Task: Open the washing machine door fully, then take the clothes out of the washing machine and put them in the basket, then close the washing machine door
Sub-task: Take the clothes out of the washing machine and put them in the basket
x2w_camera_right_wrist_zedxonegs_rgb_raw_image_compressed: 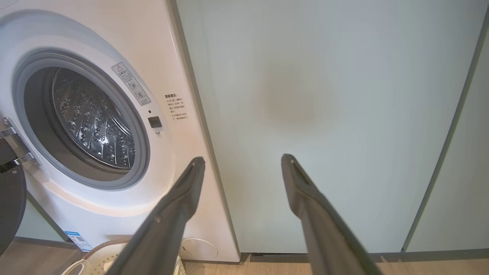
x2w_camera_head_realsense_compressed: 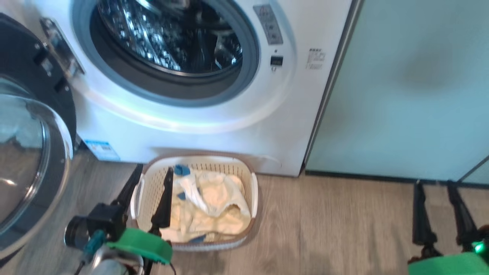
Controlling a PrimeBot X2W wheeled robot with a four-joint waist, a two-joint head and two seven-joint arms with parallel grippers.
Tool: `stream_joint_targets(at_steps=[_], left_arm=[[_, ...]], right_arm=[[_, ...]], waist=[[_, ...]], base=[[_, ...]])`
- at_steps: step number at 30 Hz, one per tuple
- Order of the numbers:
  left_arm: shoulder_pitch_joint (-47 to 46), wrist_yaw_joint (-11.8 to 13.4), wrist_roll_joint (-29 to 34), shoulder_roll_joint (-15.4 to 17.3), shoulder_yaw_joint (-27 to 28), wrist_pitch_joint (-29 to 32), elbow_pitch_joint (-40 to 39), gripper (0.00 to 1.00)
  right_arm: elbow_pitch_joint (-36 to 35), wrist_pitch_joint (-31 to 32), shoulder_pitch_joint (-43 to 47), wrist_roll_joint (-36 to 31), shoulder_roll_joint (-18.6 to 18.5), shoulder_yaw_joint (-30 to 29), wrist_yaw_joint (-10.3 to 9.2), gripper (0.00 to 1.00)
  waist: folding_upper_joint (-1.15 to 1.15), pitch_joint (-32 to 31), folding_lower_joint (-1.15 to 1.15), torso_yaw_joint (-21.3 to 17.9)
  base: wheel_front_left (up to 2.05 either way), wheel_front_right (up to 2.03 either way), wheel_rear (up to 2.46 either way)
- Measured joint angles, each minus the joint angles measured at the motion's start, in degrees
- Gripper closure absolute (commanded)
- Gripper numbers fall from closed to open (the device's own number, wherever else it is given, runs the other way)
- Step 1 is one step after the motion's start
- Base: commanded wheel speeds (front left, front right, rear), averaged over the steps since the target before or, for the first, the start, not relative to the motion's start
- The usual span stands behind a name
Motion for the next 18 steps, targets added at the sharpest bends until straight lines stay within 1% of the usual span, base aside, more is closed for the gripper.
stream_joint_targets(at_steps=[1, 5, 10, 18], left_arm=[[0.00, 0.00, 0.00, 0.00, 0.00, 0.00, 0.00, 0.00], [2.76, 0.07, -0.15, 0.02, -0.56, 0.85, -0.75, 0.00], [5.66, 1.08, -0.23, 0.15, -1.09, 2.03, -1.87, 0.00], [5.78, 1.83, -0.24, 0.63, -1.10, 2.92, -2.58, 0.00]], right_arm=[[0.00, 0.00, 0.00, 0.00, 0.00, 0.00, 0.00, 0.00], [0.49, 0.00, 2.21, 0.00, 0.01, 0.34, 0.00, 0.00], [0.87, 0.00, 3.54, 0.00, 0.01, 0.81, 0.00, 0.00], [1.01, 0.01, 3.54, 0.09, 0.01, 0.85, 0.00, 0.00]], waist=[[0.00, 0.00, 0.00, 0.00], [0.00, -3.25, 0.00, -0.36], [0.00, -5.67, 0.00, -1.27], [0.00, -5.96, 0.01, -1.66]], base=[[0.00, 0.00, 0.00], [0.00, 0.00, 0.00], [0.00, 0.00, 0.00], [0.00, 0.00, 0.00]])
